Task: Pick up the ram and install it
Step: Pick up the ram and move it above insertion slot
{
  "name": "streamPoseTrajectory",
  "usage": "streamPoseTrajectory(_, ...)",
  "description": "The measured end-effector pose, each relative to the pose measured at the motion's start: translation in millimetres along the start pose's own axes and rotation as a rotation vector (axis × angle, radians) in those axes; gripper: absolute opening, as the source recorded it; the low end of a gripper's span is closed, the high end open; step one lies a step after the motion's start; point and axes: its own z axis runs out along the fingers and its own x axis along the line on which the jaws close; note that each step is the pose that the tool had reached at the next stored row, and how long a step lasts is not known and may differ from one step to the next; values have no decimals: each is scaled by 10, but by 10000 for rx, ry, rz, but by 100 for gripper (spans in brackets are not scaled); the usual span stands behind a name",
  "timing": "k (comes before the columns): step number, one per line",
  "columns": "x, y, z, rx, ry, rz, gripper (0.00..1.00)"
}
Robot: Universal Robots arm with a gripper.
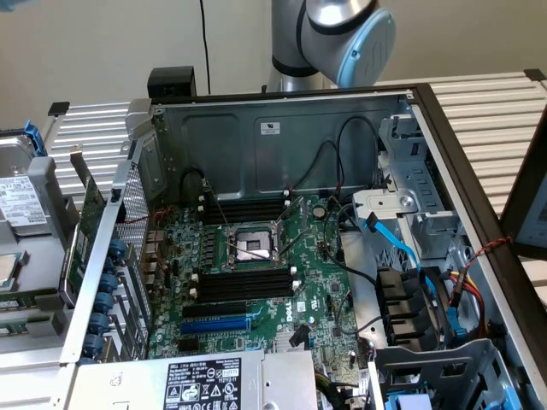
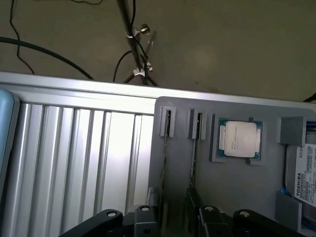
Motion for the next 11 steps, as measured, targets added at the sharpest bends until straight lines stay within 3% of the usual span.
streamPoseTrajectory(1,-13,-2,6,-6,87,4,36)
streamPoseTrajectory(2,-30,-4,14,-6,125,7,36)
streamPoseTrajectory(11,-37,-12,175,0,118,60,36)
